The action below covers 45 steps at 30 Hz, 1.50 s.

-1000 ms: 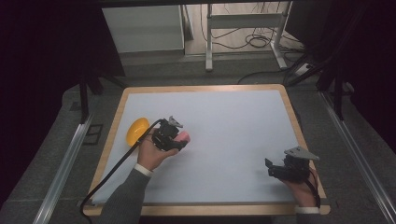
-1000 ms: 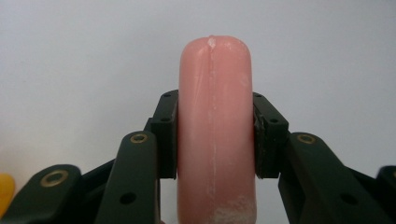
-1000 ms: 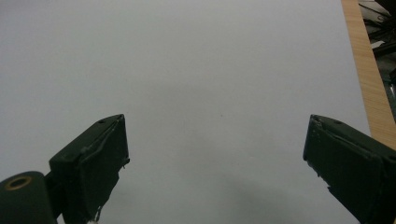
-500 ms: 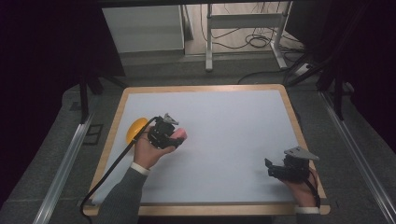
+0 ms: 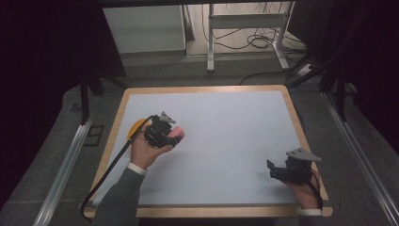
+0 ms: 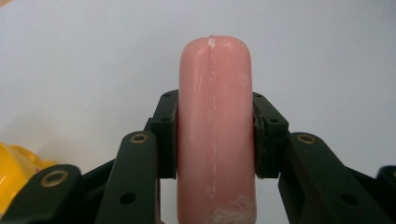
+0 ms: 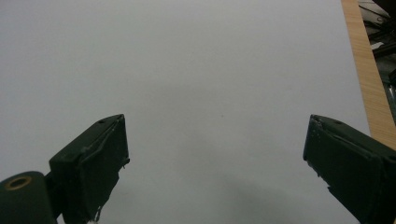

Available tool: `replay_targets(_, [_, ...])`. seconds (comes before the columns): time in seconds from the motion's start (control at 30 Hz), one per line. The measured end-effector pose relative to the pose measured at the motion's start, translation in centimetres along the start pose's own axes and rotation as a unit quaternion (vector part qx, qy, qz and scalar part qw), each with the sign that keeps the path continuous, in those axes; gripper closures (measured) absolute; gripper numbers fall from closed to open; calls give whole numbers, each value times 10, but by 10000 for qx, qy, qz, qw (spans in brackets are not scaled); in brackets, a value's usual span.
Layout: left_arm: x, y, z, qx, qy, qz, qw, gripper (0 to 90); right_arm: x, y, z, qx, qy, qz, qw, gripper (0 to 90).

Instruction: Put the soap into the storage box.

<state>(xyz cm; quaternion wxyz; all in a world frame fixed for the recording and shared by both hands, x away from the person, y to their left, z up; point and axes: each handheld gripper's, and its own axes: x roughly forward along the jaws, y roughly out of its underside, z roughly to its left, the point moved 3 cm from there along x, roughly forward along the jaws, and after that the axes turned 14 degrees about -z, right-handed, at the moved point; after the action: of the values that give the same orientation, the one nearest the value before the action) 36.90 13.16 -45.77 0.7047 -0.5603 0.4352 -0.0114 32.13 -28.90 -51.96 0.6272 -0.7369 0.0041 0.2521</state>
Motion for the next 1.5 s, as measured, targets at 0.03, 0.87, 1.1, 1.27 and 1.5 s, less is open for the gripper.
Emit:
replay_targets(0.03, [-1, 0, 1, 5, -13, 2, 10000, 602, 0, 0, 0, 3, 0, -1, 10000, 64])
replay_targets(0.87, [-16, 1, 27, -132, -335, -34, 9993, 602, 0, 1, 0, -23, 14, 1, 10000, 64])
replay_targets(1.1, [-21, 1, 37, -172, -410, -45, 9990, 602, 1, 1, -1, -17, 39, 1, 10000, 64])
replay_targets(1.27, [-26, 2, 47, -261, -528, -61, 9982, 602, 1, 1, -1, -9, 40, 0, 10000, 64])
replay_targets(1.5, [-29, 2, 52, -262, -558, -46, 9981, 602, 1, 1, 0, -24, 45, -2, 10000, 64])
